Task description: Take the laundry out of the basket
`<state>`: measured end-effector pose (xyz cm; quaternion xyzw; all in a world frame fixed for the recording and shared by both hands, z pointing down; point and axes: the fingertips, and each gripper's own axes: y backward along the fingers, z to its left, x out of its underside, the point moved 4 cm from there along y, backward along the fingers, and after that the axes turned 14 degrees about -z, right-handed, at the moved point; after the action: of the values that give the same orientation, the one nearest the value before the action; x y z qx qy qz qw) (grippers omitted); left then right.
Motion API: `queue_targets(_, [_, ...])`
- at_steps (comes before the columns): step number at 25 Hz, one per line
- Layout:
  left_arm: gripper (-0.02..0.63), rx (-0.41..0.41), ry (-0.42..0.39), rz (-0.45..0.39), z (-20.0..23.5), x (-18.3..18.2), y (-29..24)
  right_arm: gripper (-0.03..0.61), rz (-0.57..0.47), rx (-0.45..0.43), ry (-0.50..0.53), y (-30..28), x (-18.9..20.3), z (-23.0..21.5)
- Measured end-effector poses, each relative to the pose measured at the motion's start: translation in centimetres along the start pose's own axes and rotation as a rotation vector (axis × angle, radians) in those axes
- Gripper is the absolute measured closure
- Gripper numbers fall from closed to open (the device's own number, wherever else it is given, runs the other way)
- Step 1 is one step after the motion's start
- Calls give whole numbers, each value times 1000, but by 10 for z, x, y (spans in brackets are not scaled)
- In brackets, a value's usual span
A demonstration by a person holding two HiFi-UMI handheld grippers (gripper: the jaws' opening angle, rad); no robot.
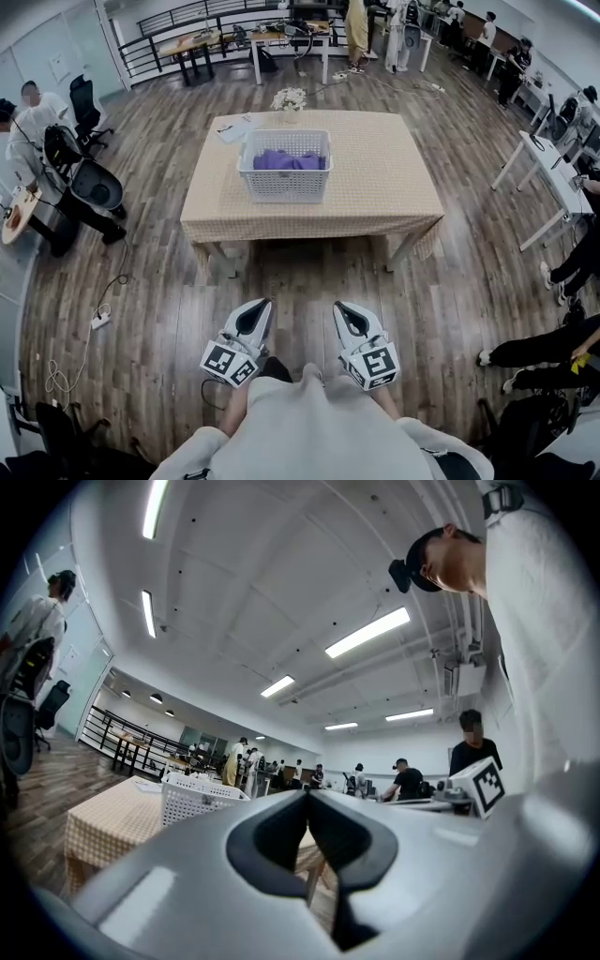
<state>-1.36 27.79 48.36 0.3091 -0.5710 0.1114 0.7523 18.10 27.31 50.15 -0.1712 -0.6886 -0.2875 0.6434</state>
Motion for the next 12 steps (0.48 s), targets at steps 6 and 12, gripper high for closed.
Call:
queue_targets(6, [606,23,-10,-4,-2,5,-22,580,-2,6,3,-2,2,-18])
queue_targets(12, [606,13,-14,-10,11,10,-36,580,-3,0,9,-19,5,-31])
